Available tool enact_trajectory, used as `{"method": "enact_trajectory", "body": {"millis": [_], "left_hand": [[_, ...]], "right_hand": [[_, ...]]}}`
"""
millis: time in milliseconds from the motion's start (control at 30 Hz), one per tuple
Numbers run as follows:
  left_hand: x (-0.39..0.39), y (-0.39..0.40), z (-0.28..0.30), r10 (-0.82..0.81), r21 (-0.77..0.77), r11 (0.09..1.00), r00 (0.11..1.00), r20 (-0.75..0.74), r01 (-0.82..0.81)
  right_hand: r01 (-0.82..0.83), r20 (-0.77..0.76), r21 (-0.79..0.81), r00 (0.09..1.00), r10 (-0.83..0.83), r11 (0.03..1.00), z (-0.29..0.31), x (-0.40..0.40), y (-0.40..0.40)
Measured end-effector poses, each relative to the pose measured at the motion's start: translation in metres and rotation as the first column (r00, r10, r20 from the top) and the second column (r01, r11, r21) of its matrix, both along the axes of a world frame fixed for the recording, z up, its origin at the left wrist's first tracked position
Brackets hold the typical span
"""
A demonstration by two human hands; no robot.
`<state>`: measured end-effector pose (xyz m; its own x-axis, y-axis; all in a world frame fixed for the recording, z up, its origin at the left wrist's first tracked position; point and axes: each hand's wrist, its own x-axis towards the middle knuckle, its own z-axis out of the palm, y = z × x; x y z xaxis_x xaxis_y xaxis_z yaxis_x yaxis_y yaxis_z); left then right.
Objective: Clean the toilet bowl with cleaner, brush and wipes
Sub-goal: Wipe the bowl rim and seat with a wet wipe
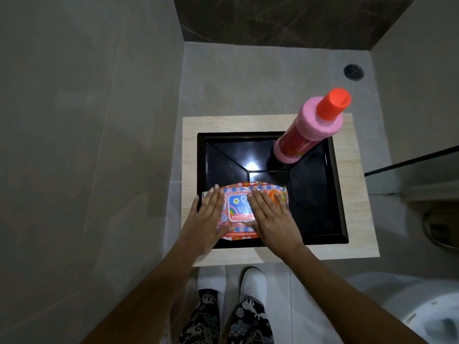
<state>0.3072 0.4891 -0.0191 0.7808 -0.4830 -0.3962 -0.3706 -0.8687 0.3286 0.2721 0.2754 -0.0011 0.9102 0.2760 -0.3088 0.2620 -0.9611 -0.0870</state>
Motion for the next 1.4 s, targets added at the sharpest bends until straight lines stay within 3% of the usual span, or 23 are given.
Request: {"method": "enact_trajectory", "body": {"millis": [400, 700, 900, 1100, 1400], "left_hand": [[0.003, 0.0, 0.0, -0.031, 0.016, 0.999, 0.999, -0.016, 0.031], [-0.007, -0.004, 0.01, 0.074, -0.083, 0.993, 0.995, -0.06, -0.079], [-0.001, -0.007, 0.017, 0.056, -0.083, 0.995, 0.998, -0.015, -0.057], [0.002, -0.007, 0.018, 0.04, -0.077, 0.996, 0.999, -0.037, -0.043], [0.012, -0.015, 0.018, 0.017, -0.123, 0.992, 1.0, -0.013, -0.018]], "right_hand": [[-0.028, 0.052, -0.011, 0.998, 0.028, 1.0, 0.006, 0.008, -0.002], [-0.117, 0.085, 0.018, 0.99, 0.115, 0.993, 0.021, 0.029, -0.013], [0.005, 0.21, 0.081, 0.977, -0.022, 0.997, 0.029, 0.057, -0.012], [0.148, 0.141, 0.116, 0.976, -0.164, 0.982, 0.021, 0.082, -0.009], [0.146, -0.015, -0.004, 0.989, -0.146, 0.989, 0.007, 0.087, -0.012]]}}
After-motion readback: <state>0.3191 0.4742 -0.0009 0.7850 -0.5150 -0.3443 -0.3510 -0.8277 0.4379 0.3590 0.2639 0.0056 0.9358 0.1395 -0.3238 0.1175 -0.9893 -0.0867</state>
